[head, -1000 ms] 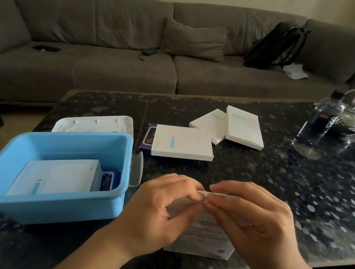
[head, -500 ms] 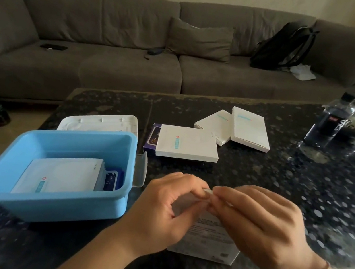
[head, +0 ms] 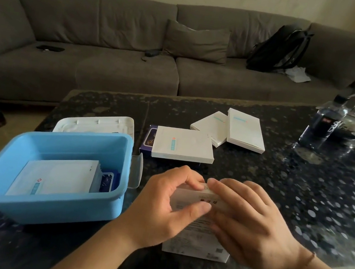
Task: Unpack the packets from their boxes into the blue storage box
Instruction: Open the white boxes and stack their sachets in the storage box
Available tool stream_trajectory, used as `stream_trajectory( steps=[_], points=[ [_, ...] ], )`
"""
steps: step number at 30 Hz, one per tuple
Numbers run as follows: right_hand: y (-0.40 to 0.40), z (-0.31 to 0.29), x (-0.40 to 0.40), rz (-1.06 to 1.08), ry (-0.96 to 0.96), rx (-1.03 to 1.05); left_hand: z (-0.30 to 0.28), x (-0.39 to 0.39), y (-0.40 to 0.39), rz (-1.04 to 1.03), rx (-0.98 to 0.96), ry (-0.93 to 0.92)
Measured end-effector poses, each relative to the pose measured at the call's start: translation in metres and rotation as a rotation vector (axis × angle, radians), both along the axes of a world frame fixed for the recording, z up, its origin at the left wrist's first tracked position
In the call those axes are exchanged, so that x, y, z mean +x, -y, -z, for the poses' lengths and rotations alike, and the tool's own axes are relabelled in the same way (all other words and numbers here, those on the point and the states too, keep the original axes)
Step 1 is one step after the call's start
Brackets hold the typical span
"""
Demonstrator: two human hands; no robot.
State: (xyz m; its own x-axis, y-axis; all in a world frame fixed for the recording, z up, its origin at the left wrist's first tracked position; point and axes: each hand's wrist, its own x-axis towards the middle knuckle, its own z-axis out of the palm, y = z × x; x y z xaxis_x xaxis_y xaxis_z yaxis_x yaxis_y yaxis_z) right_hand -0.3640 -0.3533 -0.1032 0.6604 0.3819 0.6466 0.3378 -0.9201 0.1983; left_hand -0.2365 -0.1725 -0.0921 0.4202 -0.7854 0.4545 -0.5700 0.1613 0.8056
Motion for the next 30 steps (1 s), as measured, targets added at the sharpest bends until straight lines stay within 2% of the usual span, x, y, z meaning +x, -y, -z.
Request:
stream_trajectory(
  steps=[3,5,7,9,11,12,16,17,18,21,23,25,28,30],
  points=[
    [-0.009,0.008,-0.010,-0.008,0.051,0.190,0.002,-0.004,0.002,-0.122,-0.047,0.062],
    [-0.017,0.024,-0.018,0.042,0.125,0.540,0.002,-0.006,0.003,-0.161,-0.058,0.068],
    [-0.028,0.038,-0.026,0.080,0.054,0.922,0.001,-0.007,0.004,-0.167,-0.045,0.096],
    [-0.037,0.052,-0.029,0.119,-0.081,1.212,-0.002,-0.007,0.005,-0.178,-0.019,0.140],
    [-0.035,0.061,-0.030,0.143,-0.150,1.423,-0.008,-0.007,0.006,-0.208,0.023,0.206],
    [-0.032,0.061,-0.030,0.135,-0.187,1.463,-0.010,-0.007,0.006,-0.228,0.038,0.257],
    [-0.019,0.049,-0.026,0.036,-0.469,1.394,-0.004,-0.002,0.006,-0.358,0.009,0.494],
    [-0.014,0.049,-0.025,0.030,-0.468,1.331,-0.001,0.000,0.007,-0.410,-0.036,0.522],
    [-0.009,0.049,-0.023,0.033,-0.402,1.275,0.002,0.002,0.009,-0.459,-0.095,0.531],
    [0.015,0.047,-0.009,0.132,-0.002,1.058,0.012,0.003,0.025,-0.557,-0.269,0.544],
    [0.034,0.043,0.009,0.202,0.177,0.872,0.024,-0.001,0.042,-0.600,-0.270,0.443],
    [0.053,0.041,0.036,0.259,0.286,0.643,0.037,-0.006,0.061,-0.654,-0.207,0.258],
    [0.074,0.044,0.085,0.340,0.281,0.362,0.052,0.002,0.088,-0.719,-0.161,-0.071],
    [0.083,0.053,0.116,0.347,0.206,0.268,0.060,0.020,0.100,-0.816,-0.087,-0.199]
  ],
)
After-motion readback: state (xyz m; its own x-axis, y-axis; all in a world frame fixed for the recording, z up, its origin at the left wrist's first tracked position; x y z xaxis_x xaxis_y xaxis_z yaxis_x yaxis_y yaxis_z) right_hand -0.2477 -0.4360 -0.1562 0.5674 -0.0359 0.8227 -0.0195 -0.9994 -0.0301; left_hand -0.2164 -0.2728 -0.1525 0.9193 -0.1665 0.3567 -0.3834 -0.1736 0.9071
